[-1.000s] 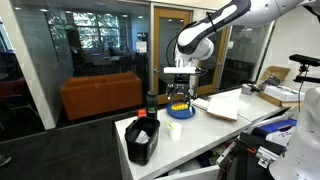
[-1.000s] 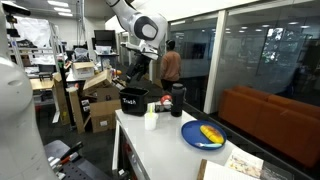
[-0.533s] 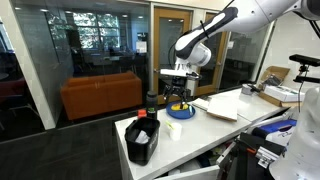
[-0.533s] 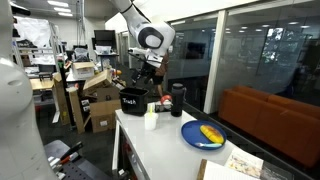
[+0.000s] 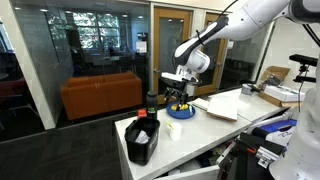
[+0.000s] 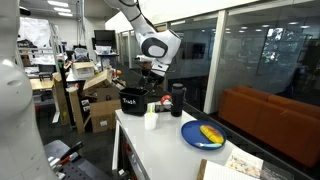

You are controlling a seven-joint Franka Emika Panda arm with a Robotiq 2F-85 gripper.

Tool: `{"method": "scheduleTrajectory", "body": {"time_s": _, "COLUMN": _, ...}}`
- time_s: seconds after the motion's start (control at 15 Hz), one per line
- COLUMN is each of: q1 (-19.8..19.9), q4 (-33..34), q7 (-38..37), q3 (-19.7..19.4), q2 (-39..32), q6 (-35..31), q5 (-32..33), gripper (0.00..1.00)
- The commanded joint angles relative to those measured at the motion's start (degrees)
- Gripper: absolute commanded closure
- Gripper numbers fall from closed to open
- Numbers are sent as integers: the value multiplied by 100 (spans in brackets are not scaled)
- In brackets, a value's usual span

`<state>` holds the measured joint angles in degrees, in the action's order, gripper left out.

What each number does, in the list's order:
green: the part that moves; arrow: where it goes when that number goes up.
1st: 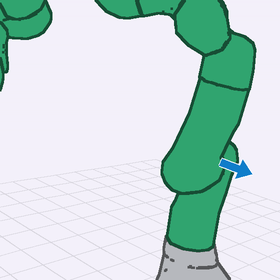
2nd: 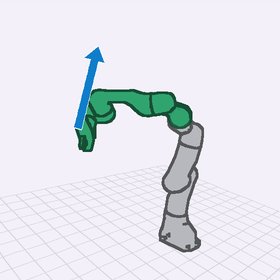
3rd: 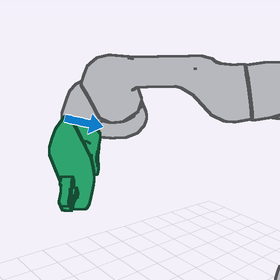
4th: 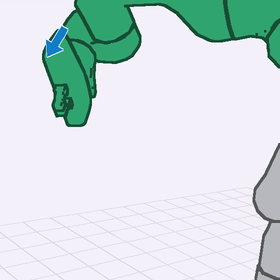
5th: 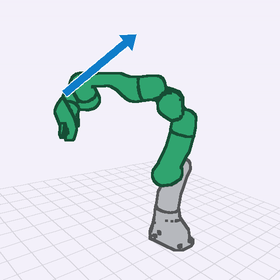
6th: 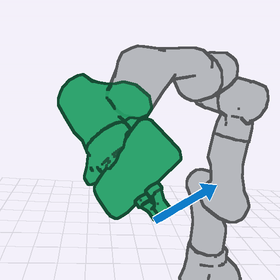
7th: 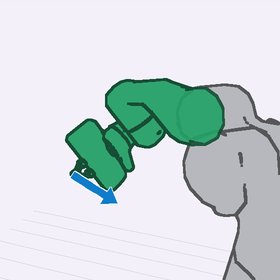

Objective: Remove the pen from the cup and put it on the table

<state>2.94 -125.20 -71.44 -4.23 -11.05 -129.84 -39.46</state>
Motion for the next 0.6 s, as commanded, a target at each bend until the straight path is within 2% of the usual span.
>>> {"method": "scheduleTrajectory", "body": {"time_s": 0.0, "q1": 106, "q4": -81, "q7": 116, "q3": -10, "q2": -99, "q6": -236, "q5": -603, "gripper": 0}}
{"method": "scheduleTrajectory", "body": {"time_s": 0.53, "q1": 202, "q4": -248, "q7": 566, "q3": -117, "q2": -442, "q6": -409, "q5": -1851, "gripper": 0}}
